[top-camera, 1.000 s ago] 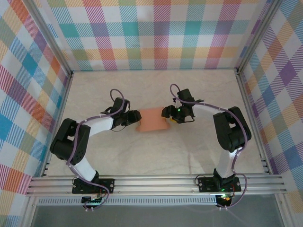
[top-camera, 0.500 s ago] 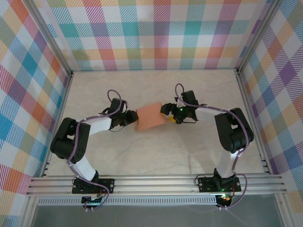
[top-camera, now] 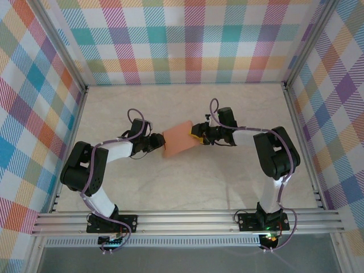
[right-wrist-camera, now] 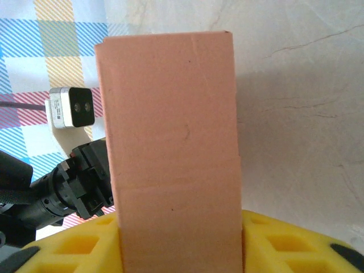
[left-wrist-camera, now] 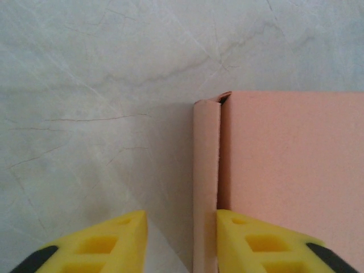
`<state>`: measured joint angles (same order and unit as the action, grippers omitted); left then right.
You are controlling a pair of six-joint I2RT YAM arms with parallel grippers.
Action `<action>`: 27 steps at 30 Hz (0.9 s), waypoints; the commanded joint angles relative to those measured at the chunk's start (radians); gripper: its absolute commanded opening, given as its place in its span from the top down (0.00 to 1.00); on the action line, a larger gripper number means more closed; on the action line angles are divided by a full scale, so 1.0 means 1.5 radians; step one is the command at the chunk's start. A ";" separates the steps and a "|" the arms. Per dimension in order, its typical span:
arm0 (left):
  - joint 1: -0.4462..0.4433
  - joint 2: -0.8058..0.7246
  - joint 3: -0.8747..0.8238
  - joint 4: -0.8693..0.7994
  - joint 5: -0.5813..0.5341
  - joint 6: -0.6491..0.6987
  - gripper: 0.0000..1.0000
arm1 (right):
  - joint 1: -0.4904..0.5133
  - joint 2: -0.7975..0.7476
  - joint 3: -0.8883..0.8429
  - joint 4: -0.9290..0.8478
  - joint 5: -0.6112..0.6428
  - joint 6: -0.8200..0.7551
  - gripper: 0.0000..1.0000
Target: Fold the paper box
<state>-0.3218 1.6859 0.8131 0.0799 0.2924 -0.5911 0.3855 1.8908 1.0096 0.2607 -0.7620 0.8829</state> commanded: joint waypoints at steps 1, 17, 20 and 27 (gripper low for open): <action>0.007 0.003 -0.017 -0.035 -0.006 0.005 0.54 | -0.003 -0.014 -0.003 -0.002 -0.019 0.004 0.56; -0.182 -0.333 -0.193 0.197 -0.267 0.480 0.00 | -0.055 -0.122 -0.061 0.002 -0.007 0.059 0.58; -0.249 -0.381 -0.267 0.308 -0.289 0.657 0.00 | -0.067 -0.155 -0.079 0.006 -0.006 0.076 0.58; -0.364 -0.368 -0.301 0.422 -0.452 0.913 0.00 | -0.075 -0.214 -0.121 0.056 -0.023 0.140 0.59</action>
<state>-0.8299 1.1114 0.3664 0.5583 -0.2325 0.5282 0.2741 1.6066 0.8482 0.2787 -0.7628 1.0351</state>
